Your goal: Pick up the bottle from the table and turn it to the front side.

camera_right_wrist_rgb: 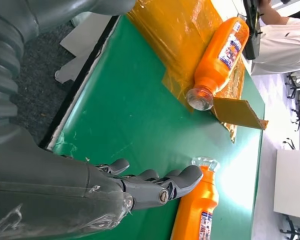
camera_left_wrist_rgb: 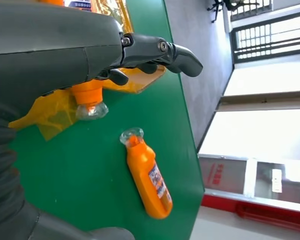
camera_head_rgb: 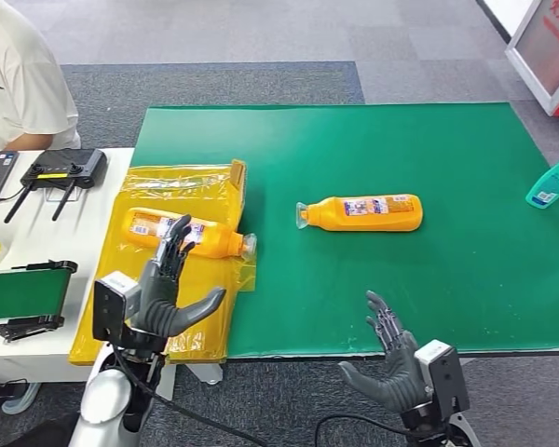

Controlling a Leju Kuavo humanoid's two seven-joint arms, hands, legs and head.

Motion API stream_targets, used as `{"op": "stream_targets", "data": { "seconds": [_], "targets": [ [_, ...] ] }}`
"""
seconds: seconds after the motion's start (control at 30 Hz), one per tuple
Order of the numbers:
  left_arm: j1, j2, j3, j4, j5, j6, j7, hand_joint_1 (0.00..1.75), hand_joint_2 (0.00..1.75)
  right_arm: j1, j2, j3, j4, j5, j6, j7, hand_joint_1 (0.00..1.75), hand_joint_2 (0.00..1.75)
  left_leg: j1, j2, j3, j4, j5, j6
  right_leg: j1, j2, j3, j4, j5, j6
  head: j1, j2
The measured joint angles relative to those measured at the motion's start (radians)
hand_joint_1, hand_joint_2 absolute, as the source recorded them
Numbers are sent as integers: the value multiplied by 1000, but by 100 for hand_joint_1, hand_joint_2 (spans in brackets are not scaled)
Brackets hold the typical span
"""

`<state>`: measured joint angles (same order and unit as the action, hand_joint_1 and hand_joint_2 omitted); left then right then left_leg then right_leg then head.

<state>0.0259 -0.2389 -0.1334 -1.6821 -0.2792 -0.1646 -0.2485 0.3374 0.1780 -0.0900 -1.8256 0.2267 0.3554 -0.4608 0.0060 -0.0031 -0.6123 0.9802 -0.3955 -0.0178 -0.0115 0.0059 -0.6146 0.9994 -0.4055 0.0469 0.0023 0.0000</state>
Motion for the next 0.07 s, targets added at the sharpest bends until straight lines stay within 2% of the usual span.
{"op": "stream_targets", "data": {
  "seconds": [0.07],
  "targets": [
    [23, 1, -3, -20, 19, -7, -8, 0, 175, 6, 2, -15, -10, -11, 16, 3, 0, 175, 0, 0, 0, 0, 0, 0, 0, 0, 0, 0, 0, 0, 0, 0]
  ]
}}
